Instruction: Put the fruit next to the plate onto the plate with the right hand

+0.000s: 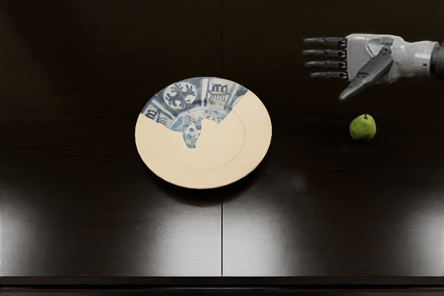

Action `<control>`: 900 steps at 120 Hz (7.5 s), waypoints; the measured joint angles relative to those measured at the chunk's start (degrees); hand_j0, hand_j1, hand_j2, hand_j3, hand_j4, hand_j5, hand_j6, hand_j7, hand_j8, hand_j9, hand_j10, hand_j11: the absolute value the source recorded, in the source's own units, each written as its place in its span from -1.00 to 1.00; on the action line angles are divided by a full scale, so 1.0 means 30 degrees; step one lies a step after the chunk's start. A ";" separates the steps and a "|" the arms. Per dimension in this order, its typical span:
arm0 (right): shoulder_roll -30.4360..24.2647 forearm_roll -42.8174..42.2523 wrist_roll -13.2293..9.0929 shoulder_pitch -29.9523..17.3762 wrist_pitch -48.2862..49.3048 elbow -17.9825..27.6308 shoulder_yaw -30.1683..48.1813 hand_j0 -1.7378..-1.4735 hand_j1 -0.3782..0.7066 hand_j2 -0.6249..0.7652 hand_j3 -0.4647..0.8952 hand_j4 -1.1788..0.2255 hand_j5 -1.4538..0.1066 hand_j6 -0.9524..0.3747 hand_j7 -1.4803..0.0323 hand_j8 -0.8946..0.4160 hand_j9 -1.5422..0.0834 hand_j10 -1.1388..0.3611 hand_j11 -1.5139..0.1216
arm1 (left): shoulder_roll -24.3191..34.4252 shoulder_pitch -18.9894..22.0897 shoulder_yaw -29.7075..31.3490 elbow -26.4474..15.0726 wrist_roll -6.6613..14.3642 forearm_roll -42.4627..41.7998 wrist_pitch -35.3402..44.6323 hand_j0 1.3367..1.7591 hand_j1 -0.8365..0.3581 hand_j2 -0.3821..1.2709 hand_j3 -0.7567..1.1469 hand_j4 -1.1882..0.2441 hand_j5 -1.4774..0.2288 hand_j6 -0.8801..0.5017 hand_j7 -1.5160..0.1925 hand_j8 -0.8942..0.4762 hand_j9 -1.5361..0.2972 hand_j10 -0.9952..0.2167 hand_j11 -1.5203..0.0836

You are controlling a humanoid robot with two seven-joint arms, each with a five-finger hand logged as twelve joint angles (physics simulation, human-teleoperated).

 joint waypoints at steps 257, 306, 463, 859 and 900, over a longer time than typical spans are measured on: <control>-0.0378 -1.9046 0.4829 -0.4795 -1.0862 0.3537 -0.0217 -0.40 -0.48 -0.16 -0.32 0.37 0.50 0.10 0.59 0.03 0.55 0.23 0.51 | 0.0000 0.0000 -0.0001 -0.0001 -0.0001 -0.0002 0.0000 0.52 0.94 -0.53 -0.21 0.63 0.70 0.24 0.74 0.27 0.65 0.61 0.86; -0.0353 -1.9586 0.5312 -0.5328 -1.2421 0.3361 -0.0959 -0.40 -0.35 -0.17 -0.32 0.28 0.41 0.02 0.49 -0.06 0.46 0.15 0.42 | 0.0000 0.0000 -0.0002 0.0001 0.0000 -0.0001 0.0000 0.52 0.94 -0.53 -0.21 0.63 0.70 0.24 0.74 0.27 0.65 0.61 0.86; 0.0351 -1.9799 0.5496 -0.5703 -1.2638 0.2854 -0.1436 -0.38 0.10 -0.20 -0.32 -0.06 0.04 -0.30 0.09 -0.29 0.09 0.15 -0.14 | 0.0000 0.0000 0.0000 0.0002 0.0000 -0.0003 0.0000 0.52 0.94 -0.53 -0.21 0.63 0.70 0.24 0.74 0.27 0.65 0.61 0.86; 1.1421 -1.7510 0.2976 0.1775 -0.8447 0.2170 -0.3247 -0.29 0.19 0.17 -0.32 -0.48 -0.54 -0.26 -0.46 -0.09 -0.46 -0.13 -0.51 | 0.0000 0.0000 -0.0002 0.0006 -0.0001 -0.0001 0.0000 0.52 0.94 -0.53 -0.21 0.63 0.70 0.24 0.74 0.27 0.65 0.61 0.86; 1.1432 -1.7453 0.2987 0.1627 -0.8355 0.2110 -0.3297 -0.36 0.12 0.12 -0.32 -0.23 -0.21 -0.42 -0.14 -0.29 -0.14 -0.26 -0.18 | 0.0000 0.0000 0.0002 0.0001 0.0001 -0.0002 0.0000 0.52 0.94 -0.53 -0.21 0.63 0.70 0.24 0.74 0.27 0.65 0.61 0.86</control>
